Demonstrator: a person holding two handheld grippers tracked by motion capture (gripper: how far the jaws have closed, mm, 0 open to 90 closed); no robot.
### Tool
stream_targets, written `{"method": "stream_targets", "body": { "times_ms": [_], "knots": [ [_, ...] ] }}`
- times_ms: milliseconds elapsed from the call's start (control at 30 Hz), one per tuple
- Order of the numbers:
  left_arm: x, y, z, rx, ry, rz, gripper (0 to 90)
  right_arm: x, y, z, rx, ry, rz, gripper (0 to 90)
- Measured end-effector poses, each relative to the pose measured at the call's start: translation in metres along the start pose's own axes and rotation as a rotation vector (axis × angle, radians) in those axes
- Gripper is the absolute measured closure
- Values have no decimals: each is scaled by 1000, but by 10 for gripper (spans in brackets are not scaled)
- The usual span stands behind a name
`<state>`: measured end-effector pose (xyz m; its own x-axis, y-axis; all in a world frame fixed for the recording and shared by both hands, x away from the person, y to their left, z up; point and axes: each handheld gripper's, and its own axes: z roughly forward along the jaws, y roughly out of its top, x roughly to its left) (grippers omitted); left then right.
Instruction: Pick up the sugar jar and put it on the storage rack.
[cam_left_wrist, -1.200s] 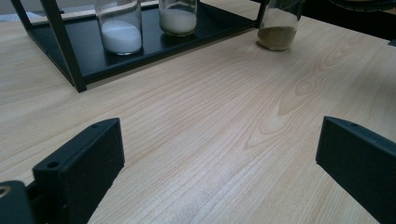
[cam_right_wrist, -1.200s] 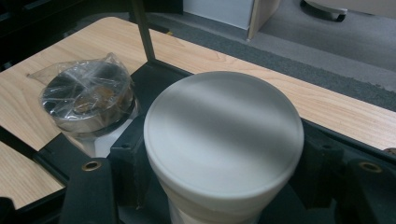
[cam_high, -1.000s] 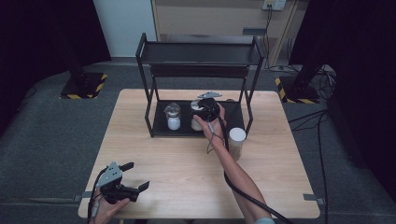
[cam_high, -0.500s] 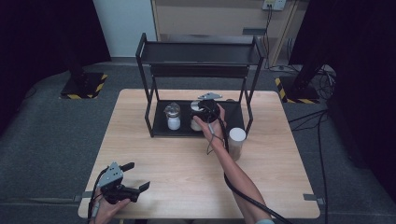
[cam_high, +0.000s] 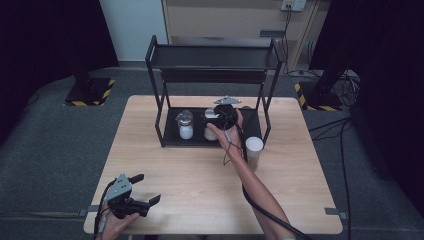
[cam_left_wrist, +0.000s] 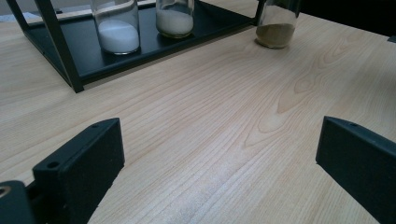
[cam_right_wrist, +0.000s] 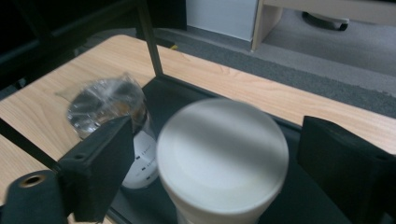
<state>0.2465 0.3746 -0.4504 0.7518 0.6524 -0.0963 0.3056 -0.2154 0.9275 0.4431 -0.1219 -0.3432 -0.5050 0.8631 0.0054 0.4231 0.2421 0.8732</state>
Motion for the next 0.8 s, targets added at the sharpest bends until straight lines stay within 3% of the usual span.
{"method": "stream_targets", "body": {
  "times_ms": [467,800],
  "knots": [
    [0,0,1,0,-1,1,1,0,28,-43,-28,80,-65,94],
    [0,0,0,0,-2,1,1,1,35,-78,-62,131,-133,85]
  ]
}}
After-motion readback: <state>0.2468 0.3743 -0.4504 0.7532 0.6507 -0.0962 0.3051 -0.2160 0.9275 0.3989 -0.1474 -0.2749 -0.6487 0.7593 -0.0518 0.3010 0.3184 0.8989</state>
